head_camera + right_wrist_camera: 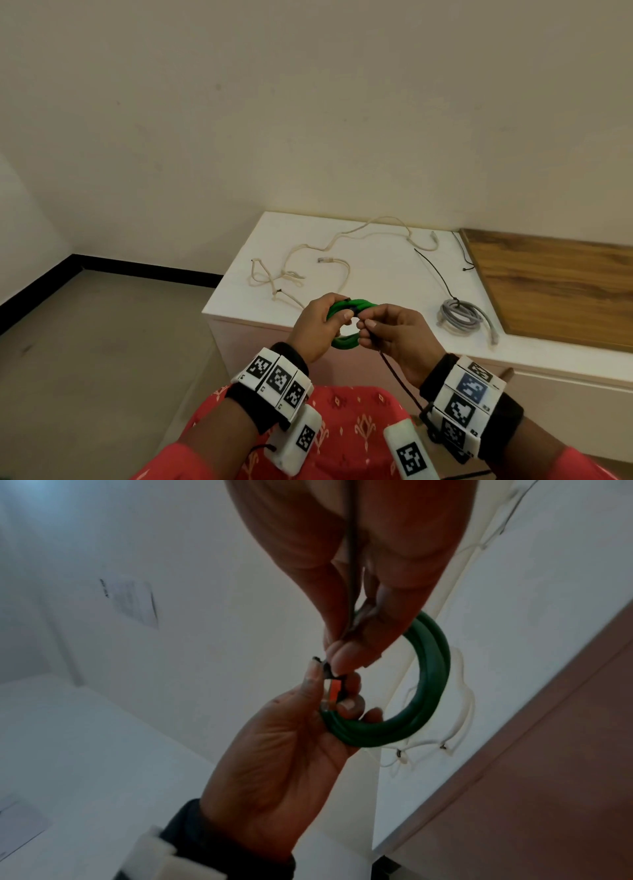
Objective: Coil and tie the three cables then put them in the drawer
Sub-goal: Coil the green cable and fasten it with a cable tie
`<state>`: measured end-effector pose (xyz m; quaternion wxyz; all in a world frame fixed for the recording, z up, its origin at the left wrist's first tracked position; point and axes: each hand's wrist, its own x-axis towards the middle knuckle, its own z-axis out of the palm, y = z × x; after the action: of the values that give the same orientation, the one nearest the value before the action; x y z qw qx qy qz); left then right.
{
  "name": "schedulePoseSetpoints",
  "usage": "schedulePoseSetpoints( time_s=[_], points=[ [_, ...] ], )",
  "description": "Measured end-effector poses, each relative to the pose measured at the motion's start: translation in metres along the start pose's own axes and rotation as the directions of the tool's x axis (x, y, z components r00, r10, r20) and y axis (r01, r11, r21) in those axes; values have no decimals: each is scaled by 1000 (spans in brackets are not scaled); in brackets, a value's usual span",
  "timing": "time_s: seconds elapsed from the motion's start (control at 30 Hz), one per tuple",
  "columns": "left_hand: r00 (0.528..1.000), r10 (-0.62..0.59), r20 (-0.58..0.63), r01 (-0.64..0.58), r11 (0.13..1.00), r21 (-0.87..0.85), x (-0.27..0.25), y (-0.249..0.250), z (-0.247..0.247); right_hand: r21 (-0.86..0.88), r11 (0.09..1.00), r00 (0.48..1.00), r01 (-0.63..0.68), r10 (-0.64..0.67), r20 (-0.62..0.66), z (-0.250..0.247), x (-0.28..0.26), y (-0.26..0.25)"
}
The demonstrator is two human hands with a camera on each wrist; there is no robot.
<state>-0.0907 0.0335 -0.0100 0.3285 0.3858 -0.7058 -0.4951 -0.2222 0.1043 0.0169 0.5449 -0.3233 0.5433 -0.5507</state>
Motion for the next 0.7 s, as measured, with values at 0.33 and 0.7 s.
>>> schedulePoseSetpoints(
  time_s=[0.33,0.7],
  points=[
    [997,-50,57,54,996,-76,-2,1,-4,-67,997,999,44,-43,17,0,-5,7],
    [993,-118,-29,111,979,-169,-2,2,-6,-142,973,980,184,-170,102,-3,-5,10]
  ],
)
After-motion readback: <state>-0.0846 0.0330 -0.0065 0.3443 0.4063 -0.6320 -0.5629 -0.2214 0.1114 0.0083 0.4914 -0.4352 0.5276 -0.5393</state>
